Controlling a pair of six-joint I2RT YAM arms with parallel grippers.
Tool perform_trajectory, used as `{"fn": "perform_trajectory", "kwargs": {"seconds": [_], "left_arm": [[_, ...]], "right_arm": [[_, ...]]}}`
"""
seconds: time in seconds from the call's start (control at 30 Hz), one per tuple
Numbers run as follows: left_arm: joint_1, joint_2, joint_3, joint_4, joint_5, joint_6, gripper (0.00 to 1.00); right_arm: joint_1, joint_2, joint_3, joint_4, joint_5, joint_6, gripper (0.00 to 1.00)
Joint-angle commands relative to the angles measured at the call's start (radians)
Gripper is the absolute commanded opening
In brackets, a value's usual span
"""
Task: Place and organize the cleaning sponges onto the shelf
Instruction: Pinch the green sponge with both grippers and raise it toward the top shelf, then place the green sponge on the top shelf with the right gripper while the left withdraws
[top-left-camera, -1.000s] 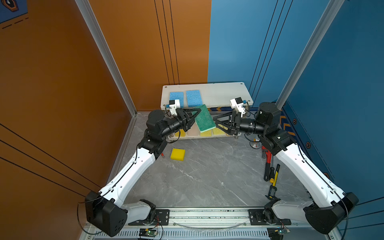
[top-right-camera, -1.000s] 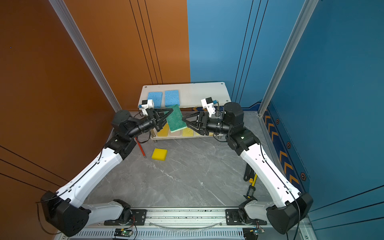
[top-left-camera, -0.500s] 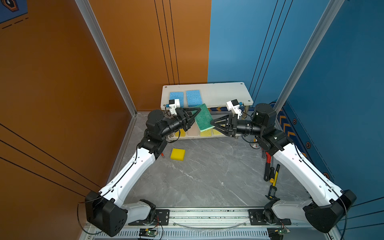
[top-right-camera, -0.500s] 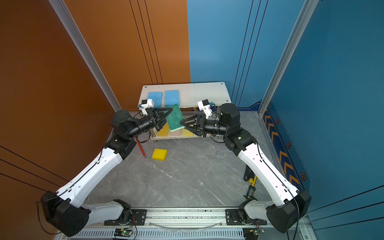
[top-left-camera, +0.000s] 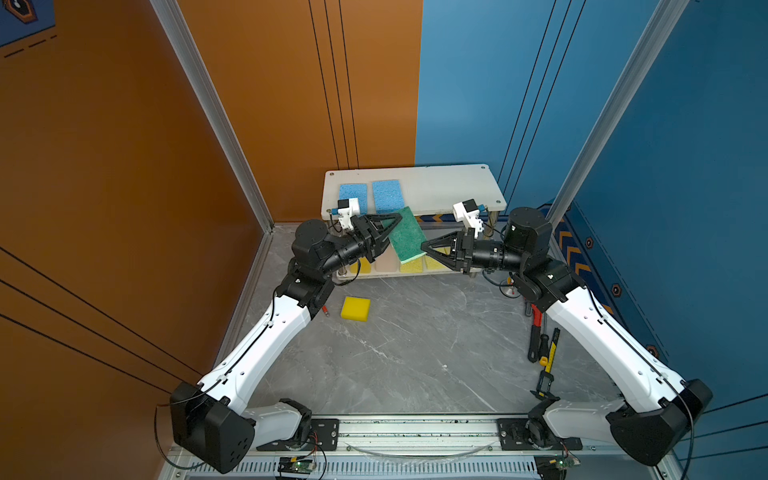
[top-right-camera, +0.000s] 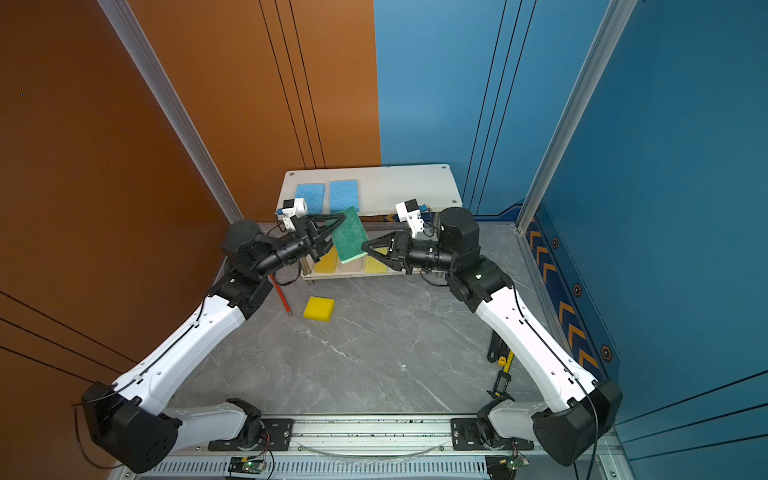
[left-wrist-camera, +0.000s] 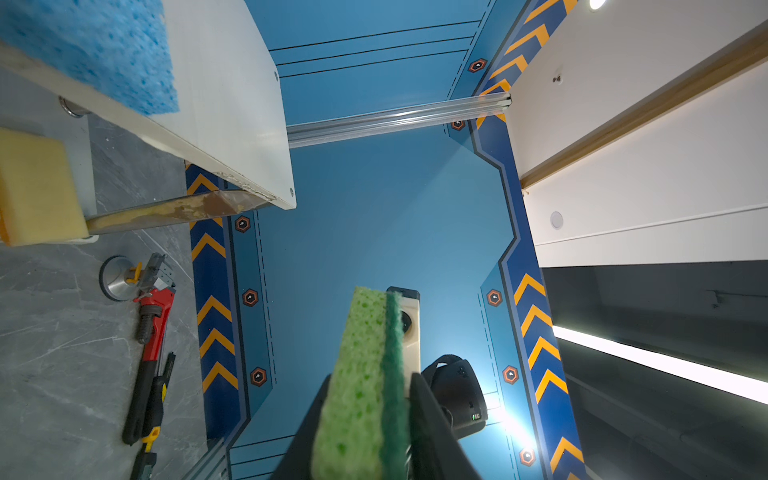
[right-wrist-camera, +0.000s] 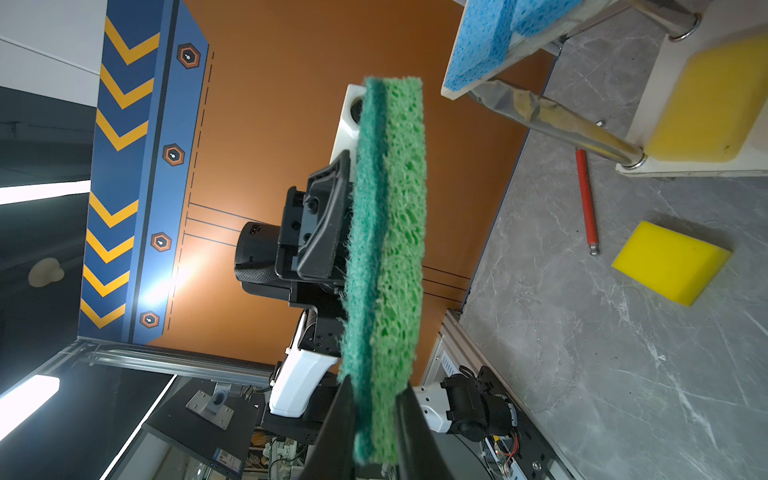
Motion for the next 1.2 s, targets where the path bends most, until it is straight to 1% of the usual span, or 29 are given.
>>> {"fn": "perform_trajectory", "kwargs": {"seconds": [0.0,0.03,0.17,0.3,0.33,0.43,0.47,0.5,0.6,0.67,0.87,0.97,1.17], "left_arm": [[0.005,-0.025,-0.009,0.029,-0.002,0.003,0.65],[0.009,-0.03,-0.013,0.029,-0.003,0.005,0.99],[0.039,-0.057,-0.026,0.001,0.005,0.026,0.98],[0.074,-0.098,-0.005,-0.167,0.022,0.138,0.98],[0.081,-0.11,0.007,-0.258,0.021,0.195,0.98],[0.088,-0.14,0.065,-0.597,-0.039,0.384,0.98],[0.089,-0.147,0.075,-0.672,-0.058,0.427,0.98],[0.092,-0.155,0.074,-0.709,-0.071,0.447,0.98],[0.11,-0.191,0.031,-0.751,-0.096,0.459,0.98],[0.127,-0.214,0.0,-0.756,-0.098,0.456,0.98],[0.164,-0.243,-0.031,-0.818,-0.083,0.493,0.98],[0.182,-0.257,-0.057,-0.822,-0.062,0.49,0.98],[0.219,-0.286,-0.084,-0.825,-0.043,0.487,0.98]], "right_arm": [[-0.002,-0.016,-0.013,0.027,0.038,-0.014,0.16],[-0.006,-0.02,-0.012,0.026,0.044,-0.015,0.16],[-0.038,-0.037,-0.012,0.029,0.085,-0.018,0.16],[-0.084,-0.053,-0.005,0.035,0.142,-0.021,0.17],[-0.098,-0.056,-0.004,0.036,0.169,-0.025,0.18],[-0.131,-0.046,0.005,0.028,0.247,-0.029,0.18],[-0.139,-0.033,0.019,0.006,0.271,-0.036,0.18],[-0.142,-0.019,0.035,-0.012,0.293,-0.047,0.18],[-0.143,0.041,0.115,-0.103,0.35,-0.104,0.17],[-0.142,0.087,0.166,-0.131,0.367,-0.128,0.17],[-0.143,0.216,0.299,-0.16,0.353,-0.154,0.17],[-0.142,0.267,0.35,-0.177,0.347,-0.166,0.16],[-0.144,0.34,0.387,-0.18,0.334,-0.169,0.16]]}}
